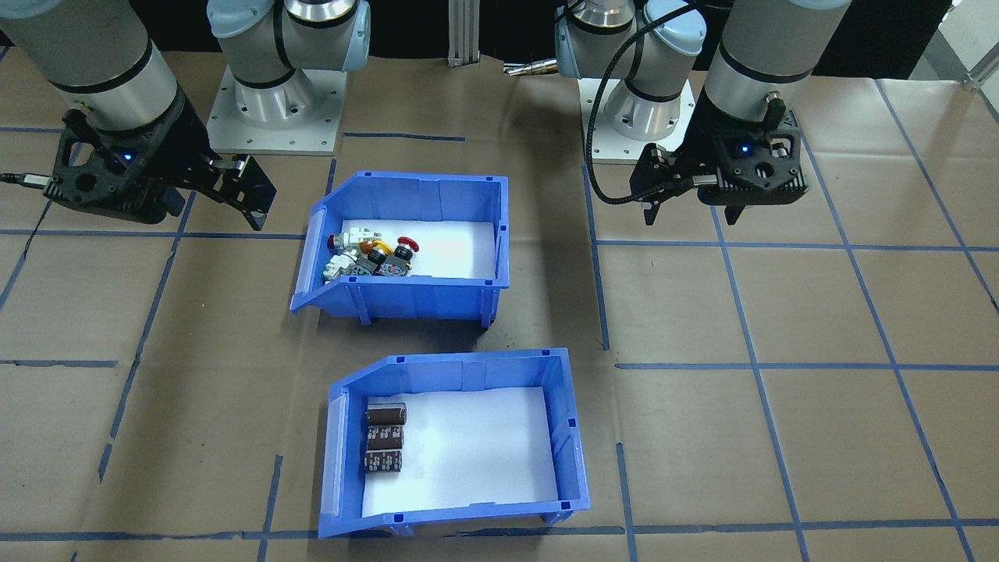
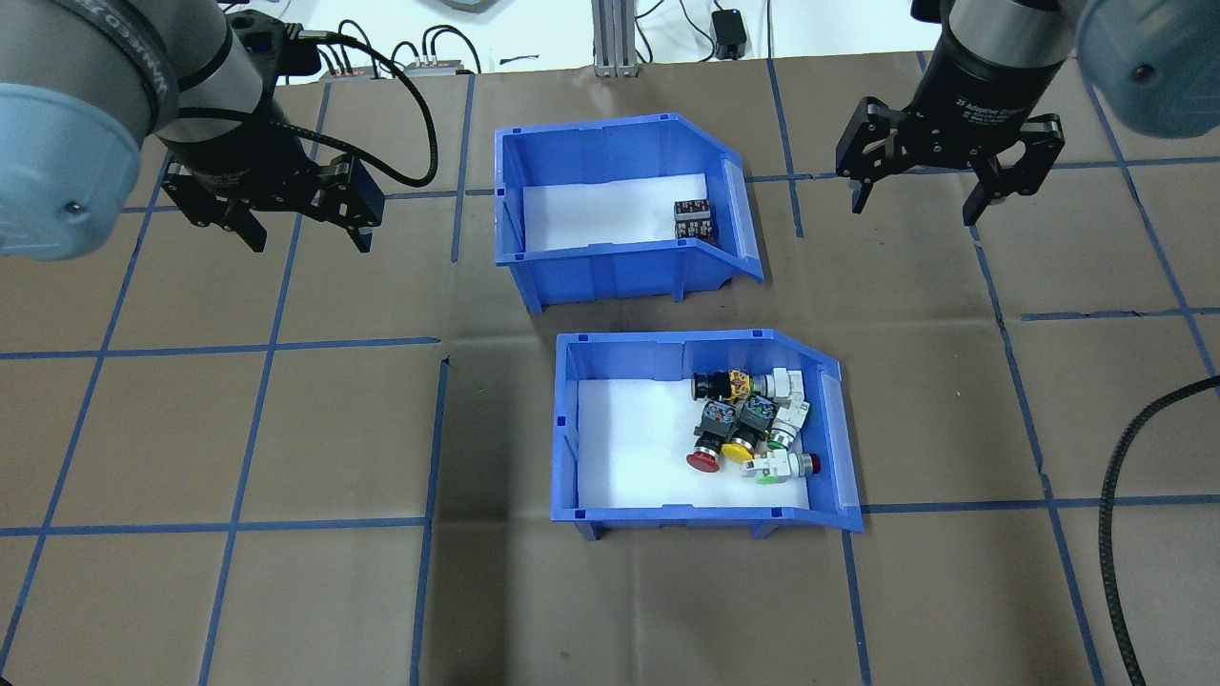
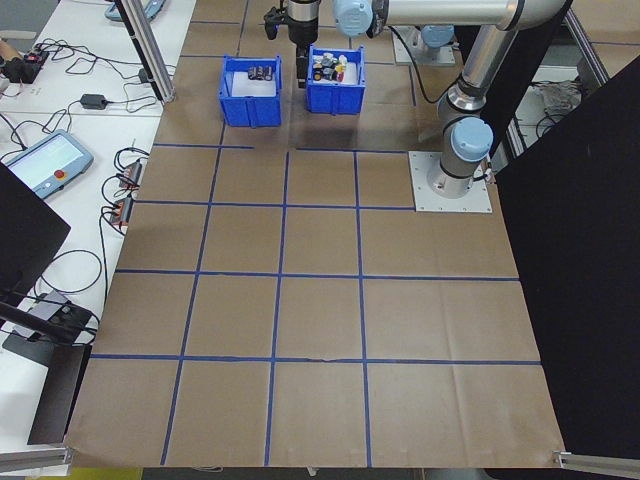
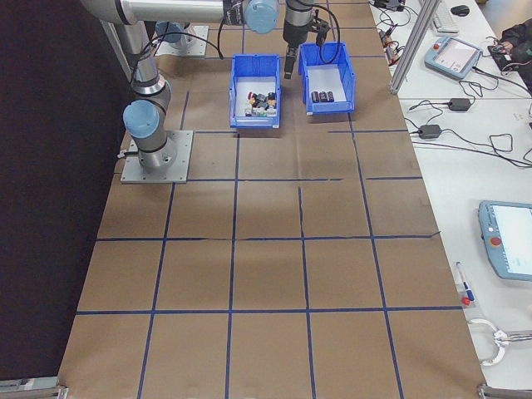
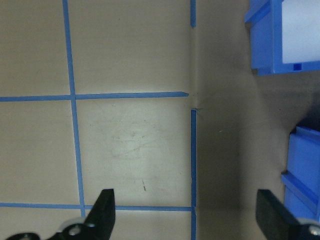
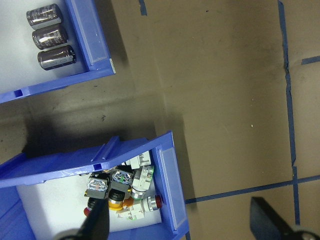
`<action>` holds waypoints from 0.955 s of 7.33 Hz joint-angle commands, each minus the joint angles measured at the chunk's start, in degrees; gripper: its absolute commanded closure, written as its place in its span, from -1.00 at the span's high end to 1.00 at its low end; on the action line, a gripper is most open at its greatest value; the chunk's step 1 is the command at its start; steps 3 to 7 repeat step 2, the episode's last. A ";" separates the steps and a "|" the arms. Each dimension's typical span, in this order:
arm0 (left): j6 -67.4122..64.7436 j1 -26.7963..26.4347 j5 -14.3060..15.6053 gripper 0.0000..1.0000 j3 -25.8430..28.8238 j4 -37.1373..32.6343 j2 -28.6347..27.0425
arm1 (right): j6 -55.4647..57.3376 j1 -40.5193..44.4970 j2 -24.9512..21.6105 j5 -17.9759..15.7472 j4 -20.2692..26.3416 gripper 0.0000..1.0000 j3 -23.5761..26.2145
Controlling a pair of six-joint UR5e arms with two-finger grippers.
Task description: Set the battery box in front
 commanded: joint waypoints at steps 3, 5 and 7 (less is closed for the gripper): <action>-0.04 -0.01 -0.07 0.99 -0.04 0.22 -0.40 | -0.03 0.00 -0.16 -0.07 0.21 1.00 0.29; -0.04 -0.01 -0.07 0.99 -0.04 0.22 -0.40 | -0.03 0.00 -0.16 -0.07 0.21 1.00 0.29; -0.04 -0.01 -0.07 0.99 -0.04 0.22 -0.40 | -0.03 0.00 -0.16 -0.07 0.21 1.00 0.29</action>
